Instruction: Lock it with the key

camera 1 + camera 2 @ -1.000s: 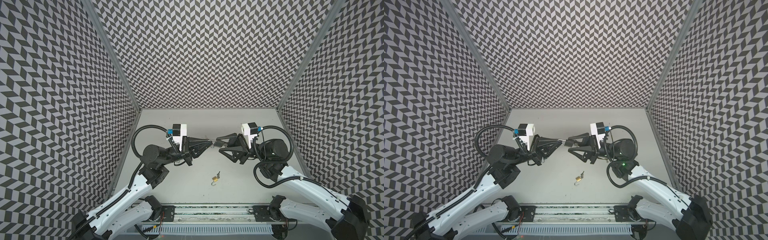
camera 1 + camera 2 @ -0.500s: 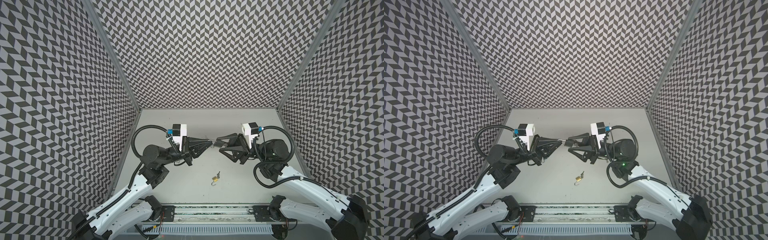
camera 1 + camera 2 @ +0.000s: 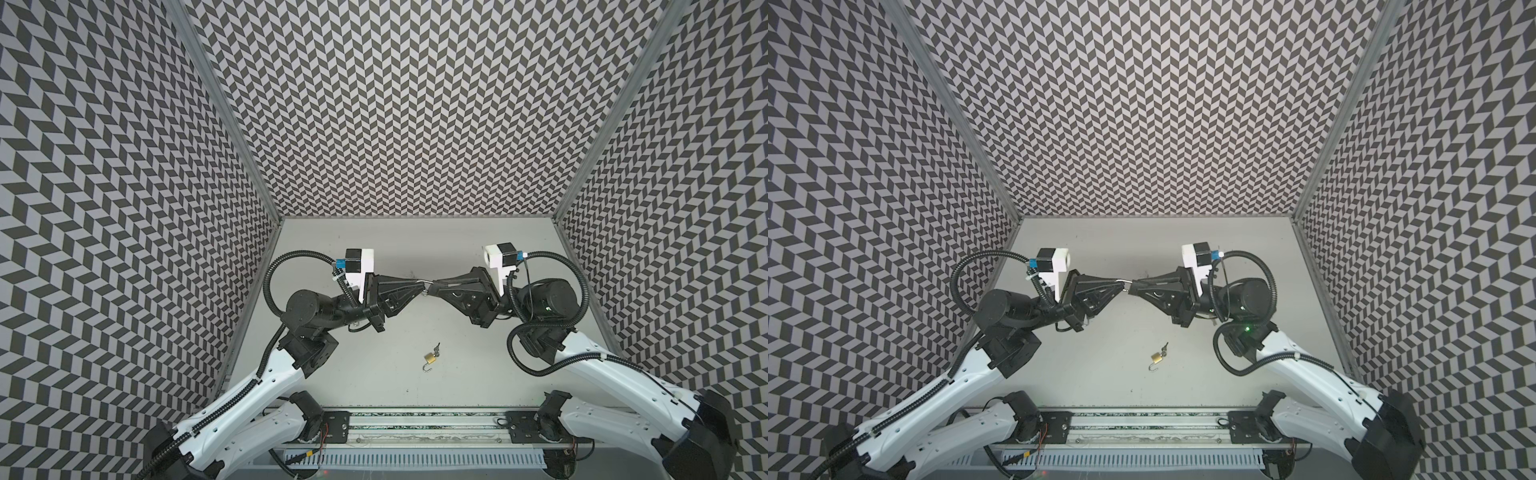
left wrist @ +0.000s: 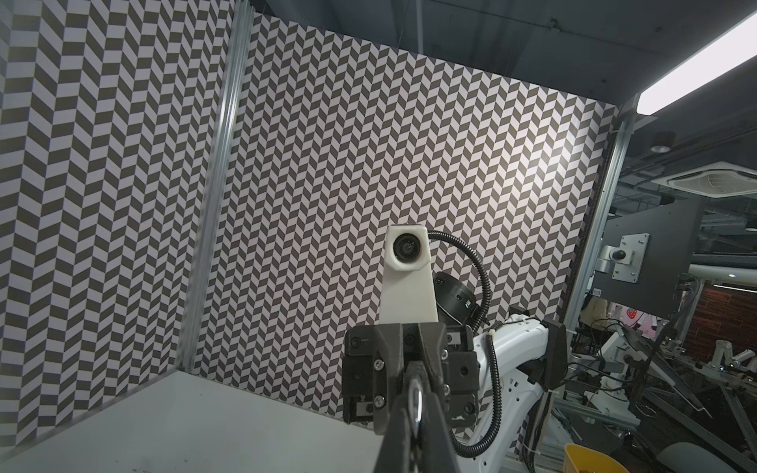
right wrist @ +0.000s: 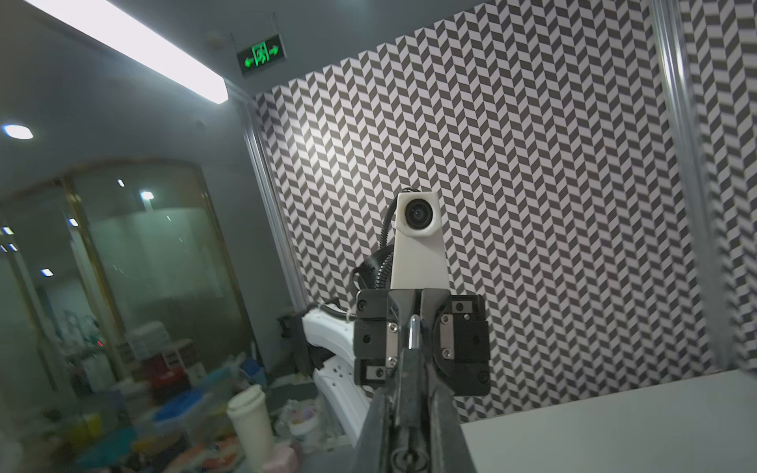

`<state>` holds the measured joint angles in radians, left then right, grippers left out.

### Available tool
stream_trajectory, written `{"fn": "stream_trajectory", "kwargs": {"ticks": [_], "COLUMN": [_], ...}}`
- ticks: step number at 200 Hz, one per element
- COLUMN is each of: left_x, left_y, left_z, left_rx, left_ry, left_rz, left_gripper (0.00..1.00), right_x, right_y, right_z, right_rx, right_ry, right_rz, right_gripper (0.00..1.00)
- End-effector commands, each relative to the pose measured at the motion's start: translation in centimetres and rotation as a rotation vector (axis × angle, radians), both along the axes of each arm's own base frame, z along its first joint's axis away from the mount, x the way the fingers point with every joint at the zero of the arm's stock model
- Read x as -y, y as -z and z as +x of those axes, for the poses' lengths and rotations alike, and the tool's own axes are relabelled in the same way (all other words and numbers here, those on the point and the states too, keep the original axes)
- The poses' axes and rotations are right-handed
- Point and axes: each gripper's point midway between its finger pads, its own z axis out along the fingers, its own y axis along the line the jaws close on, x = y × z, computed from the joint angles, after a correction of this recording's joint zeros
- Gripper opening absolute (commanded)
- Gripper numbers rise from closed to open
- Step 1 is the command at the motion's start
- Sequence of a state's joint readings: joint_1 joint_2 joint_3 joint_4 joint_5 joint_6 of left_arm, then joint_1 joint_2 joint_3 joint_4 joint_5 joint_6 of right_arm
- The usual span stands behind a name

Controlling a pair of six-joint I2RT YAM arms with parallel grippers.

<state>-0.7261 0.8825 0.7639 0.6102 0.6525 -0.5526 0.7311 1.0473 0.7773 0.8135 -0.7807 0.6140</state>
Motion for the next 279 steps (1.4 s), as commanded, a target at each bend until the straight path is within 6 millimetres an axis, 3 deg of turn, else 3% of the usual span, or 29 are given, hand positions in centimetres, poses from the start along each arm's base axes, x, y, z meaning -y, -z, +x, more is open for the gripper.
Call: {"fn": "stream_trajectory", "kwargs": {"ticks": [1, 8, 38, 57, 97, 128, 162, 182, 217, 279], "left_x": [-0.4, -0.2, -0.5, -1.1, -1.5, -1.3, -0.9, -0.7, -0.5, -0.2], "left_y": [-0.7, -0.5, 0.0, 0.0, 0.5, 0.8, 0.9, 1.0, 1.0, 1.1], "left_z": [-0.6, -0.4, 0.4, 0.8, 1.6, 1.7, 1.1, 0.6, -0.3, -1.2], "left_rx": [0.028, 0.03, 0.041, 0.074, 0.086, 0.097, 0.111, 0.122, 0.141, 0.155], "left_ry": [0.004, -0.009, -0.095, -0.161, -0.232, -0.229, -0.186, -0.151, -0.103, -0.04], "left_rz": [-0.018, 0.005, 0.089, 0.126, 0.202, 0.227, 0.223, 0.216, 0.213, 0.201], "left_gripper": [0.0, 0.0, 0.35, 0.5, 0.55, 0.62, 0.64, 0.49, 0.33, 0.39], "right_x": [0.6, 0.6, 0.3, 1.1, 0.9, 0.9, 0.8, 0.7, 1.0, 1.1], "right_y": [-1.8, -1.8, -1.7, -2.1, -0.6, -0.5, -0.1, 0.2, -0.1, -0.3], "right_z": [-1.1, -1.4, -0.8, -0.2, 1.2, 0.3, -0.4, -0.5, -0.4, -0.4], "right_rx": [0.064, 0.085, 0.132, 0.13, 0.139, 0.156, 0.166, 0.16, 0.169, 0.163], "right_ry": [-0.008, -0.018, 0.045, 0.082, 0.109, 0.046, -0.013, -0.019, 0.004, 0.013], "right_rz": [0.041, 0.03, -0.086, -0.111, -0.265, -0.278, -0.278, -0.278, -0.262, -0.242], "right_gripper": [0.0, 0.0, 0.0, 0.0, 0.0, 0.0, 0.0, 0.0, 0.0, 0.0]}}
